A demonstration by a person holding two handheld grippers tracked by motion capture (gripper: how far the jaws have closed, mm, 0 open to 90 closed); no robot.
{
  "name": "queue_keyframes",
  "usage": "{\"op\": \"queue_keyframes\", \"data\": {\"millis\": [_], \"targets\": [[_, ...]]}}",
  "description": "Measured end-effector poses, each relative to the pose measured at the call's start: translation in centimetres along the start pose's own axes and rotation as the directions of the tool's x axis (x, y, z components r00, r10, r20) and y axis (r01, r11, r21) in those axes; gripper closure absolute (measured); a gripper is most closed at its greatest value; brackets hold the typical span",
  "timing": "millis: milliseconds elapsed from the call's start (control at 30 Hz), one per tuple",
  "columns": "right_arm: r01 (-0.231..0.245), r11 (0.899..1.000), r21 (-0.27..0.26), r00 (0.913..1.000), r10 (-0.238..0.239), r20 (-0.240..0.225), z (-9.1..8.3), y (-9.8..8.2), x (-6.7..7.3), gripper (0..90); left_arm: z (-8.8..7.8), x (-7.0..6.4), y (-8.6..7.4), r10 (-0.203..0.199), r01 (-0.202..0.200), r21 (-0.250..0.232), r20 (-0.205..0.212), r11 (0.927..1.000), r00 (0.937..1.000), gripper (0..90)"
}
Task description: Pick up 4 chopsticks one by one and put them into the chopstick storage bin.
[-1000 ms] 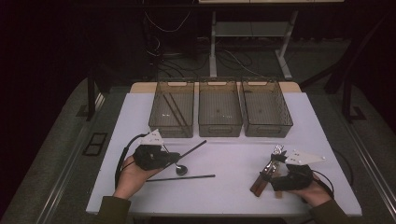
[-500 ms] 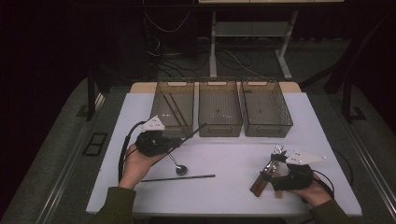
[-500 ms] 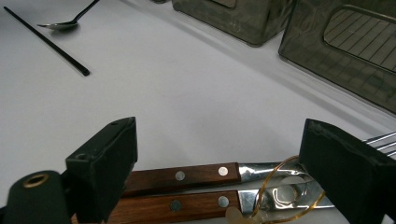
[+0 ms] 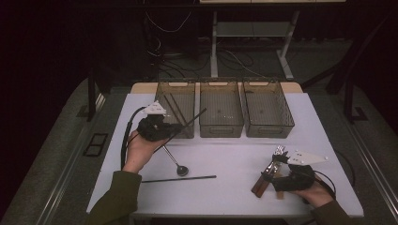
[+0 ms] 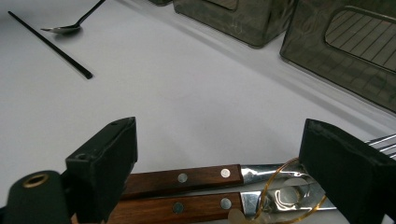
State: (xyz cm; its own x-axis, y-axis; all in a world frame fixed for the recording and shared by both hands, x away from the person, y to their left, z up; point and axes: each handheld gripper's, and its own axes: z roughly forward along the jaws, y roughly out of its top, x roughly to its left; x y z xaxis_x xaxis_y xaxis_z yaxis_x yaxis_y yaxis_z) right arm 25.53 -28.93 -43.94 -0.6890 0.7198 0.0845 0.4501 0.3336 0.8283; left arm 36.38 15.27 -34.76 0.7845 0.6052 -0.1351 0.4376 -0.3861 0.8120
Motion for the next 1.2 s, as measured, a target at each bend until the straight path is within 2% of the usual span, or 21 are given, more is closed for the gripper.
{"op": "queue_keyframes", "data": {"millis": [100,367,433,600,733,800,1000,1200], "targets": [[-0.002,1.000,-0.002,1.0000,0.002,0.001,0.0,0.0,0.0,11.9,0.1,0.5,0.9,0.001,-0.001,-0.004,-0.013,1.0000,0.9999,85.2],[0.001,1.000,-0.005,1.0000,-0.001,-0.002,-0.1,0.0,0.1,11.9,0.5,2.2,3.1,-0.037,0.035,-0.046,-0.049,0.9983,0.9981,85.2],[0.000,1.000,-0.007,1.0000,0.000,-0.002,-0.1,0.0,0.1,11.9,0.6,2.6,3.6,-0.032,0.029,-0.054,-0.057,0.9981,0.9978,85.2],[-0.001,1.000,-0.009,1.0000,0.001,-0.003,-0.1,0.0,0.1,11.9,1.3,3.5,4.9,-0.027,0.023,-0.042,-0.101,0.9989,0.9946,85.2],[-0.002,1.000,-0.013,1.0000,0.002,-0.003,-0.2,0.1,0.0,11.9,2.0,4.7,5.6,-0.031,0.025,-0.050,-0.124,0.9985,0.9917,85.2],[-0.002,1.000,-0.014,1.0000,0.002,-0.003,-0.2,0.1,0.0,11.9,2.4,5.3,5.8,-0.042,0.033,-0.068,-0.133,0.9971,0.9902,85.2],[-0.009,1.000,-0.018,0.9999,0.008,-0.007,-0.3,0.1,0.0,11.9,3.1,7.4,5.8,-0.080,0.062,-0.105,-0.175,0.9926,0.9814,85.2],[-0.009,1.000,-0.020,0.9999,0.009,-0.012,-0.3,0.1,0.0,11.9,3.8,9.5,4.9,-0.173,0.144,-0.161,-0.184,0.9765,0.9677,85.2]]}}
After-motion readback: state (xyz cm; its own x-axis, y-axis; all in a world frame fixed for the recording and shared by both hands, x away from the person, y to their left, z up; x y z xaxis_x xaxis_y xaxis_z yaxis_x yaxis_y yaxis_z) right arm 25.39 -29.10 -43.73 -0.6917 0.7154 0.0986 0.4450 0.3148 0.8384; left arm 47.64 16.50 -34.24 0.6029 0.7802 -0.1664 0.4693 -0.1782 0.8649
